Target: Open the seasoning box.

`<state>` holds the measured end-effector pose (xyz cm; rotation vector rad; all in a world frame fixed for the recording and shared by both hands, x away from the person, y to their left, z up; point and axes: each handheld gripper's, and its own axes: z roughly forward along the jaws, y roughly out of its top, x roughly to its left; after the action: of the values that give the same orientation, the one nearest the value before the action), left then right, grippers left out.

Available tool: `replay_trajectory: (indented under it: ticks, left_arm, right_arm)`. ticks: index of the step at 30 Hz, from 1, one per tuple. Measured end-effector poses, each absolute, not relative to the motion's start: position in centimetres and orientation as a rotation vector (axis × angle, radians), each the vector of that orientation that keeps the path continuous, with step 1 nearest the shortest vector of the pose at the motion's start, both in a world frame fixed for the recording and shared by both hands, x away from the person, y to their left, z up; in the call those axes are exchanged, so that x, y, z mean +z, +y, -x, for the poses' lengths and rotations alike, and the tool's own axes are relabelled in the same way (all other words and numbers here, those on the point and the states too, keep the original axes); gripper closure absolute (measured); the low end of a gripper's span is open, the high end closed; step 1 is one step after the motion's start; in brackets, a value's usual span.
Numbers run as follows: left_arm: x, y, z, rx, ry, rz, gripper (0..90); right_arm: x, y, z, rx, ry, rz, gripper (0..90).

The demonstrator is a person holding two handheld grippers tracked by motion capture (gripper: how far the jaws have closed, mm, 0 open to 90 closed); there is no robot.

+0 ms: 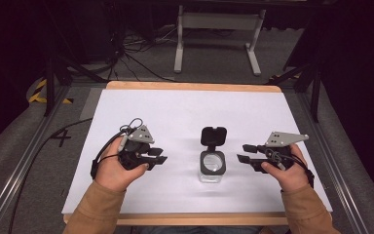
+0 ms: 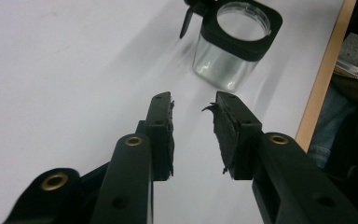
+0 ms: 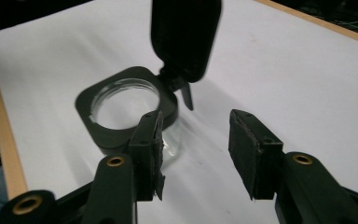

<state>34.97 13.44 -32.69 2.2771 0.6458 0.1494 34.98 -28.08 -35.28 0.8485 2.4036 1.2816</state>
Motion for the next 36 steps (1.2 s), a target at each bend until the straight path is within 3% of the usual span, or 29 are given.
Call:
replay_trajectory:
  ticks: [12,22,36]
  left_arm:
    - [-34.9,17.0,-35.9,0.106,0.817,-2.303,62.0]
    - [-37.6,17.9,-37.3,0.104,0.833,-2.301,51.3]
    - [-40.6,19.1,-38.7,0.104,0.909,-2.292,50.7]
  right_arm:
    - [-35.5,-31.1,-36.4,1.156,2.418,-0.968,49.1]
    - [-36.9,-33.3,-37.3,1.065,2.43,-1.073,43.9]
    - [-39.6,-34.9,-39.0,0.937,2.462,-1.207,41.4]
